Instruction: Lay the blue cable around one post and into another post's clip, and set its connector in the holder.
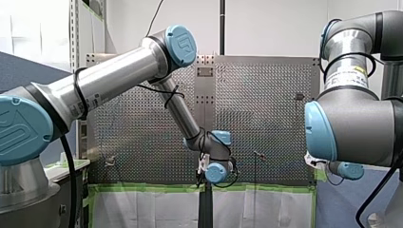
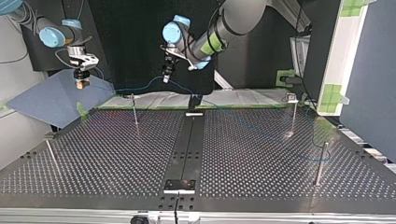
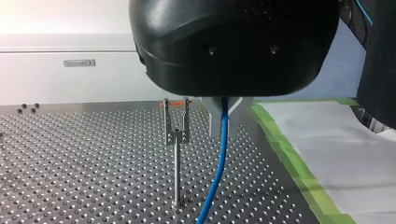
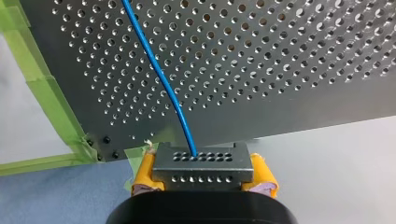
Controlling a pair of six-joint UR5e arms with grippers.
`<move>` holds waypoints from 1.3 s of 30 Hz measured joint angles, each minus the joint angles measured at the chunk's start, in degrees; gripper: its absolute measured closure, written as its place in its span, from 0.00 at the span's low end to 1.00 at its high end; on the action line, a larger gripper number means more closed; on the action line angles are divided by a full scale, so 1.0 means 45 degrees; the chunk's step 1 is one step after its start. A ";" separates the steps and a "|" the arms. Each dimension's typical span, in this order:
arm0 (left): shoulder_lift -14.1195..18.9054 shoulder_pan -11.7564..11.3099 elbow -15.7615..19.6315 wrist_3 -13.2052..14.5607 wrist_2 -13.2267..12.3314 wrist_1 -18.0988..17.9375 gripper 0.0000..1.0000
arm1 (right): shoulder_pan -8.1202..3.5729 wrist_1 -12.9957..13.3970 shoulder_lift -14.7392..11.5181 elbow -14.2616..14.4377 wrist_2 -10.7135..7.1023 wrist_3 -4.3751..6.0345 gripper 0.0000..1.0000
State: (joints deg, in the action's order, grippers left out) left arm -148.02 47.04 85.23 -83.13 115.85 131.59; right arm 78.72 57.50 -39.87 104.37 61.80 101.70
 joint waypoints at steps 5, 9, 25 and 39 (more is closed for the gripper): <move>-0.0005 -0.0074 -0.0047 -0.0071 -0.0012 -0.0021 0.98 | 0.0007 0.0212 -0.0001 -0.0001 -0.0010 0.0302 1.00; -0.0053 -0.0110 -0.0078 -0.0152 -0.0015 -0.0029 0.98 | 0.0007 0.0350 -0.0001 0.0000 -0.0018 0.0489 1.00; -0.0469 -0.0047 -0.0568 -0.0331 -0.0077 0.0276 0.98 | 0.0017 0.0732 -0.0001 -0.0004 -0.0061 0.0898 1.00; -0.1037 -0.0017 -0.1058 -0.0727 0.0165 0.0284 0.98 | 0.0017 0.0897 -0.0001 -0.0011 -0.0063 0.0957 1.00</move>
State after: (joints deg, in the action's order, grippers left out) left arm -152.69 46.97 80.46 -86.40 116.60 132.87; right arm 78.79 61.54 -39.87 104.31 61.52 106.01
